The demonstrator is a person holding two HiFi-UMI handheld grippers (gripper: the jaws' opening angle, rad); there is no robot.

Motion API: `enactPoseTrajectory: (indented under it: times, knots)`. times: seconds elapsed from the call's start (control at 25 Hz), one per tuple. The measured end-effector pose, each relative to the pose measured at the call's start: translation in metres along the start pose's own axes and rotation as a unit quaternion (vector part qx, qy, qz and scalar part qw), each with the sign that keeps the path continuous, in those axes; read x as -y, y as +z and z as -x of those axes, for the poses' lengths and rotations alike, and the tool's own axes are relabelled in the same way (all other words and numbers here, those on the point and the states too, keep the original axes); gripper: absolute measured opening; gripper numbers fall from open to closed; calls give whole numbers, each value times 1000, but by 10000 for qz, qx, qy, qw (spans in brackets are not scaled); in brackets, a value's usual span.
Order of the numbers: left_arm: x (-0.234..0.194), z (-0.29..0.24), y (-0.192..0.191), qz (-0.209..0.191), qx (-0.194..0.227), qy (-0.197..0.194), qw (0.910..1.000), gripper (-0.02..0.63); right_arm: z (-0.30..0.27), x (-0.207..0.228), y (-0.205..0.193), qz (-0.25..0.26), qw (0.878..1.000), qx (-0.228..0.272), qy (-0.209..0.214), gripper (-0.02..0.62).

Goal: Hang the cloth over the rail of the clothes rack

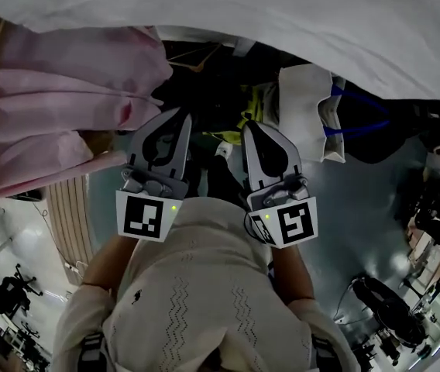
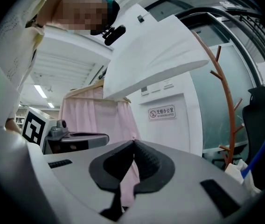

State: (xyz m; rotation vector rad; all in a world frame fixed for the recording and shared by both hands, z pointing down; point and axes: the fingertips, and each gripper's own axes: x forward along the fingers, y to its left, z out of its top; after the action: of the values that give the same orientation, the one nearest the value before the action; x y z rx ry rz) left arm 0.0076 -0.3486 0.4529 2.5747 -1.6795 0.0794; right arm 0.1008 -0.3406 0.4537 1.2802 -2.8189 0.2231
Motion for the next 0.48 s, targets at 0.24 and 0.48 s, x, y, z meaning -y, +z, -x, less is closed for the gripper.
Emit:
enactPoseTrajectory:
  times: [0.24, 0.48]
  knots:
    - [1, 0, -15, 69, -117, 65, 9999, 17, -6, 2, -8, 1, 9998, -78, -159, 18]
    - [-10, -3, -19, -59, -205, 433, 9988, 18, -11, 5, -13, 32, 9991, -128, -393, 18]
